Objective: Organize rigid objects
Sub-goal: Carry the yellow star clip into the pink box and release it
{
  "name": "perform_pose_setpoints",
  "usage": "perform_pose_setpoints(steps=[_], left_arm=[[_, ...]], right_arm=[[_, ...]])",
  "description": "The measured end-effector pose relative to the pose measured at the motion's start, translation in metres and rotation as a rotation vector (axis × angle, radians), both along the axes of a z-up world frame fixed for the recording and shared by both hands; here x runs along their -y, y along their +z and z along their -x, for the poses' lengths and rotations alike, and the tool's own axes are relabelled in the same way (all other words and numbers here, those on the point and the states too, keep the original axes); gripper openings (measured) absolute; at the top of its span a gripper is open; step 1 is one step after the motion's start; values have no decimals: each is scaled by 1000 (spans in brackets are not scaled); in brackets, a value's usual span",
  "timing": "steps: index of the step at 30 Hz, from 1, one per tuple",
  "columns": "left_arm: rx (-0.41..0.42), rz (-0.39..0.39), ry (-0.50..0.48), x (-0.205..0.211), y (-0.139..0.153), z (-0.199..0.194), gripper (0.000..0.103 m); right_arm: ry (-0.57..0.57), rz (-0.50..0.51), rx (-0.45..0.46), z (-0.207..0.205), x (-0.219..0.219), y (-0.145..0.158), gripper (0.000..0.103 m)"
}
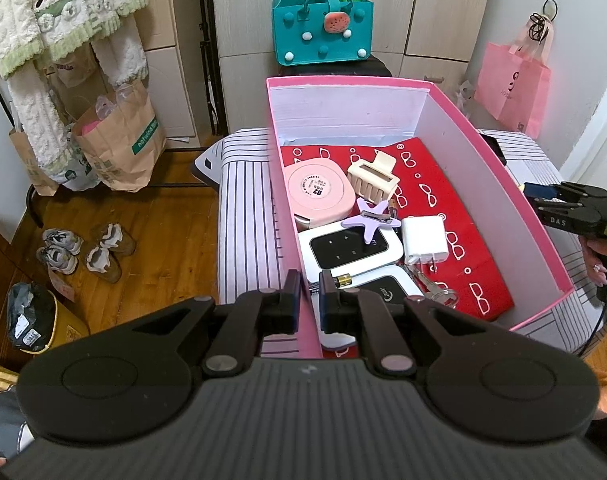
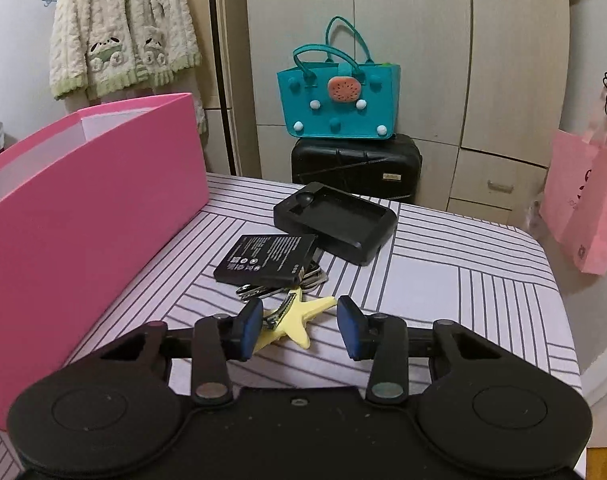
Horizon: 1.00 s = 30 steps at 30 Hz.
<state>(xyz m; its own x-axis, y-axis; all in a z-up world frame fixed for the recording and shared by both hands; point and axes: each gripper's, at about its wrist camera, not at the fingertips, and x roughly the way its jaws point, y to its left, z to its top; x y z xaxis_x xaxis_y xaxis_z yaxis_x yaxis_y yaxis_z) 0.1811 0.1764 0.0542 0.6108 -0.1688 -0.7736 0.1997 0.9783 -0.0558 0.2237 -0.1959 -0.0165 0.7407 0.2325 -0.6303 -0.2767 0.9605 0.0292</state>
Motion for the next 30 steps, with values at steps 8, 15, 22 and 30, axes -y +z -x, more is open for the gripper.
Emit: perform_pose_setpoints(steps=[8, 15, 22, 30], left_arm=[[0, 2, 0, 1, 0, 1, 8], [9, 1, -2, 1, 0, 1, 8], [15, -7, -11, 1, 0, 2, 8], [18, 3, -12, 1, -1, 2, 8]], right_arm=[[2, -14, 2, 12, 0, 7, 46], [18, -65, 13, 24, 0, 26, 46], [109, -138, 42, 38, -16, 64, 46], [236, -270, 45, 37, -54, 118, 46]])
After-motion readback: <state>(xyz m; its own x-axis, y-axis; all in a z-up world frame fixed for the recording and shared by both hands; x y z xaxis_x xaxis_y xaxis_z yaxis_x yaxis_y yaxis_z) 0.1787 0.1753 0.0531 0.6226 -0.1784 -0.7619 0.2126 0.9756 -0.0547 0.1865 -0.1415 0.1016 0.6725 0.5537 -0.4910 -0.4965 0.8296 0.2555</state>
